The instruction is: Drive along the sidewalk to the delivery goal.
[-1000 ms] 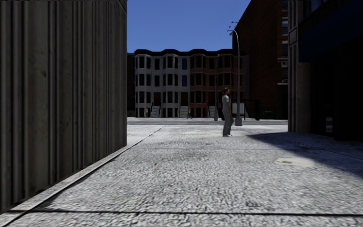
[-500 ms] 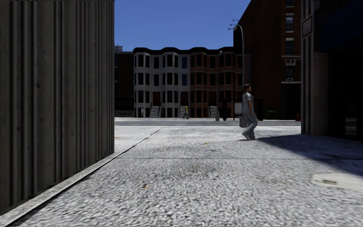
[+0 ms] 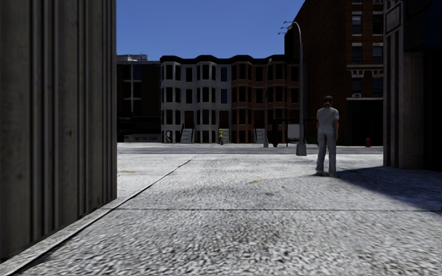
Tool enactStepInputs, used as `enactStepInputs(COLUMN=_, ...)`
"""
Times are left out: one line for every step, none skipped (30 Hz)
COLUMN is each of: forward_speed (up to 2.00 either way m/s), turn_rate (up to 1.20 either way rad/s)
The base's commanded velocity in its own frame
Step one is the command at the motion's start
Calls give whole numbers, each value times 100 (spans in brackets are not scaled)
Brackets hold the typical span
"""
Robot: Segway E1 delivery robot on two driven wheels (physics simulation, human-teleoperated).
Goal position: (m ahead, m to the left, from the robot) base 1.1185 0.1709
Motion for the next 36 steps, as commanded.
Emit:
enactStepInputs(forward_speed=147, turn_rate=0)
enactStepInputs(forward_speed=147, turn_rate=0)
enactStepInputs(forward_speed=147, turn_rate=0)
enactStepInputs(forward_speed=147, turn_rate=0)
enactStepInputs(forward_speed=147, turn_rate=0)
enactStepInputs(forward_speed=147, turn_rate=0)
enactStepInputs(forward_speed=147, turn_rate=0)
enactStepInputs(forward_speed=146, turn_rate=0)
enactStepInputs(forward_speed=145, turn_rate=0)
enactStepInputs(forward_speed=145, turn_rate=0)
enactStepInputs(forward_speed=144, turn_rate=0)
enactStepInputs(forward_speed=142, turn_rate=0)
enactStepInputs(forward_speed=142, turn_rate=0)
enactStepInputs(forward_speed=142, turn_rate=0)
enactStepInputs(forward_speed=142, turn_rate=0)
enactStepInputs(forward_speed=142, turn_rate=0)
enactStepInputs(forward_speed=142, turn_rate=0)
enactStepInputs(forward_speed=142, turn_rate=0)
enactStepInputs(forward_speed=142, turn_rate=0)
enactStepInputs(forward_speed=141, turn_rate=0)
enactStepInputs(forward_speed=17, turn_rate=0)
enactStepInputs(forward_speed=17, turn_rate=0)
enactStepInputs(forward_speed=0, turn_rate=0)
enactStepInputs(forward_speed=0, turn_rate=0)
enactStepInputs(forward_speed=0, turn_rate=0)
enactStepInputs(forward_speed=0, turn_rate=0)
enactStepInputs(forward_speed=0, turn_rate=0)
enactStepInputs(forward_speed=0, turn_rate=0)
enactStepInputs(forward_speed=0, turn_rate=0)
enactStepInputs(forward_speed=0, turn_rate=0)
enactStepInputs(forward_speed=0, turn_rate=0)
enactStepInputs(forward_speed=0, turn_rate=0)
enactStepInputs(forward_speed=0, turn_rate=0)
enactStepInputs(forward_speed=0, turn_rate=0)
enactStepInputs(forward_speed=0, turn_rate=0)
enactStepInputs(forward_speed=0, turn_rate=0)
